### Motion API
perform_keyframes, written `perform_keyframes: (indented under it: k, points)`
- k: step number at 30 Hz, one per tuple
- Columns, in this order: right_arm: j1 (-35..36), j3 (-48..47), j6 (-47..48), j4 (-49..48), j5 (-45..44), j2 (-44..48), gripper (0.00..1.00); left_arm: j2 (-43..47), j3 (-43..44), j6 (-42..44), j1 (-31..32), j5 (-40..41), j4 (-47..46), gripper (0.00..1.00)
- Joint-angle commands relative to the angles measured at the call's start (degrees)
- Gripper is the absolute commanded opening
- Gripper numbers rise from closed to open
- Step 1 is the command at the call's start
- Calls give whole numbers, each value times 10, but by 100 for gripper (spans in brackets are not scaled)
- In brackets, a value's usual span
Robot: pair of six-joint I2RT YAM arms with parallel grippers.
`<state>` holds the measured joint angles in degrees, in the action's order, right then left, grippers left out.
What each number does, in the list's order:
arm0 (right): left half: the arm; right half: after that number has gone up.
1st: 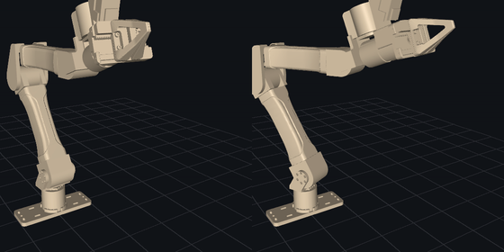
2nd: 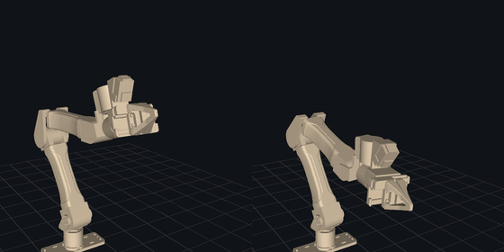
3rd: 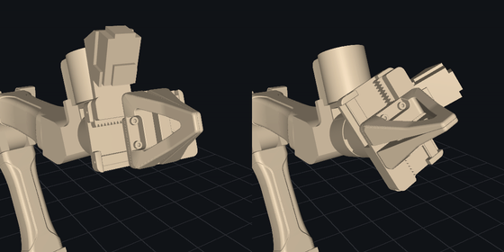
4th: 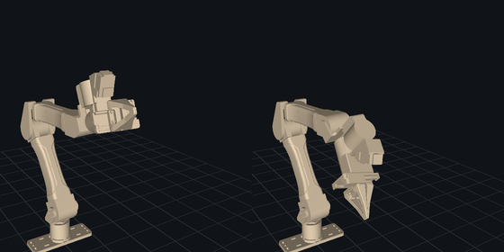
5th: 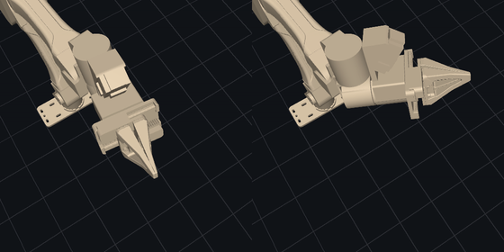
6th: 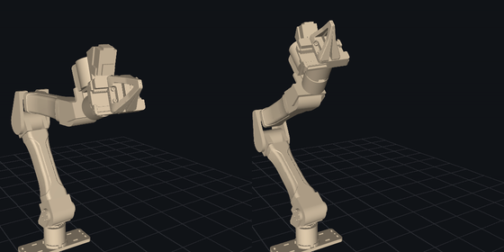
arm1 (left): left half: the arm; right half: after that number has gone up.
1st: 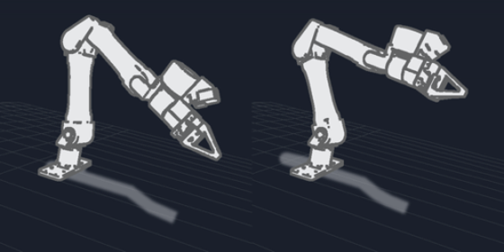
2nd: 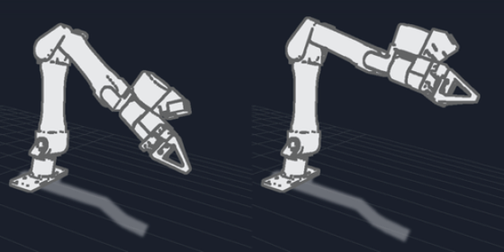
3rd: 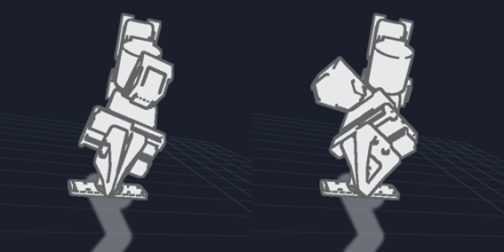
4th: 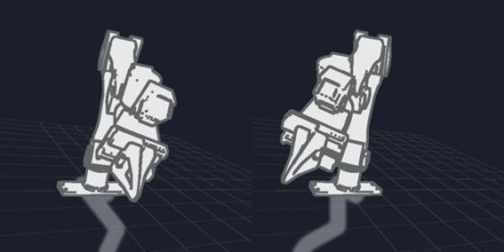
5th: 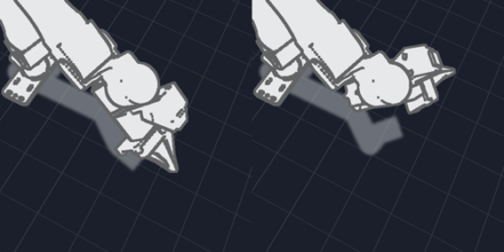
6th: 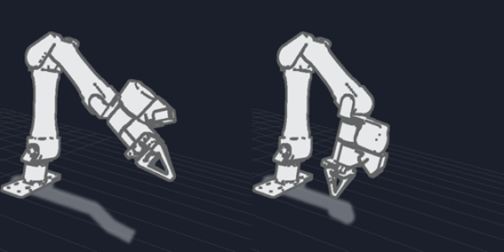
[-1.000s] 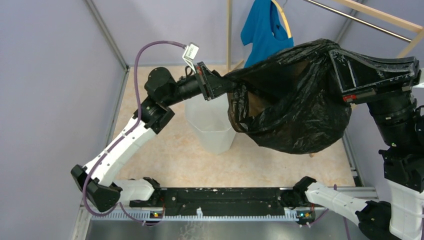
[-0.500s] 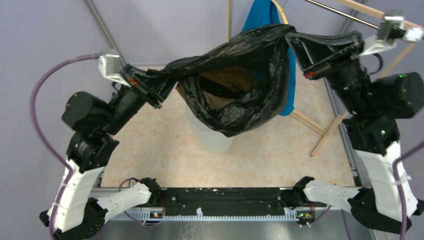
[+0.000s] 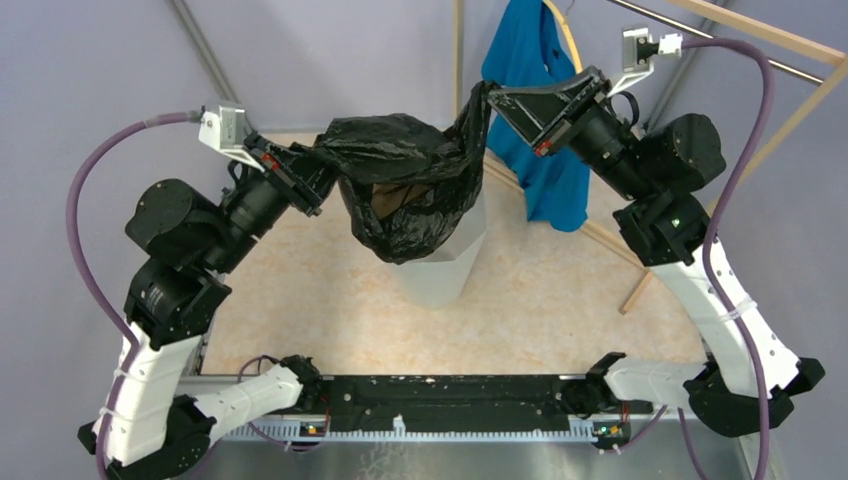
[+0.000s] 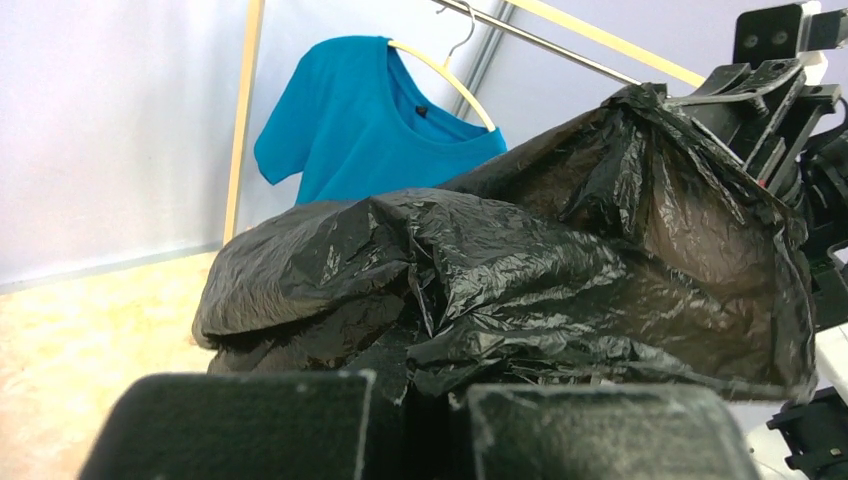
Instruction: Put the trash bags into the trash bin
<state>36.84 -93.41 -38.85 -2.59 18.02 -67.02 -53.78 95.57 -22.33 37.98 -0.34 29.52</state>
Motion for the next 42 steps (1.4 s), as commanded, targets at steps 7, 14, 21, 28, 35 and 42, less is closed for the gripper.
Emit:
perform_keyframes:
  k: [7,14,21,28,35,42]
  points:
    - [-2,-9,18,24,-27,61,0,-21,-21,-24,0,-43,-23,0]
    - [-2,54,-56,-6,44,40,0,5,-21,-21,0,-3,12,0]
    - [3,92,-131,-68,92,20,0,27,-23,-38,0,50,89,0]
    - [52,69,-156,-90,106,15,0,19,10,-49,0,40,127,0]
    - [60,84,-217,-131,120,22,0,21,34,-54,0,31,133,0]
    - [62,94,-268,-160,121,30,0,23,80,-49,0,48,159,0]
